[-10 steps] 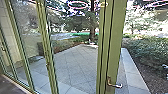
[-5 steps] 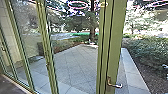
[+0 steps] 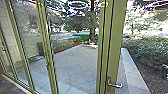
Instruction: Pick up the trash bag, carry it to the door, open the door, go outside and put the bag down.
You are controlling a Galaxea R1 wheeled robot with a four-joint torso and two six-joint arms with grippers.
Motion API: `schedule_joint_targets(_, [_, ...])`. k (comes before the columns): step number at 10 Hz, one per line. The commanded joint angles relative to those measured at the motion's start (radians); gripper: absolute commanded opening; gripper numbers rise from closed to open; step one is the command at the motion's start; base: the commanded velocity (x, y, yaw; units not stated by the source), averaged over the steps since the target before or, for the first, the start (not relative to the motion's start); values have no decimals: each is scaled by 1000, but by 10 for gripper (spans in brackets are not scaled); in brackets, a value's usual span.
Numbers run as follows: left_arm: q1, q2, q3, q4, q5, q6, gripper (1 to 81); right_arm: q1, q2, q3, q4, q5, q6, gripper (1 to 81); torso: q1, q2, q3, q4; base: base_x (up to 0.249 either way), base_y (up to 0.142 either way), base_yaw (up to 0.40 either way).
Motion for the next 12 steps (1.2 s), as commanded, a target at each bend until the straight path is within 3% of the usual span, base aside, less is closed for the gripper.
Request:
schedule_joint_targets(1, [-55,-96,140,2,49,7,10,22,-99,149,-1,-20,3,811,0,0,0,0,0,0,0])
schedule_joint_targets(4, [-55,-119,155,2,52,7,10,17,-204,291,0,-10,3,811,0,0,0,0,0,0,0])
schedule_joint_targets(8, [-55,-200,286,2,49,8,10,17,-348,547,-4,0,3,811,0,0,0,0,0,0,0])
schedule_joint_targets(12, [-55,-193,283,4,49,8,10,20,-523,807,-12,20,3,811,0,0,0,0,0,0,0])
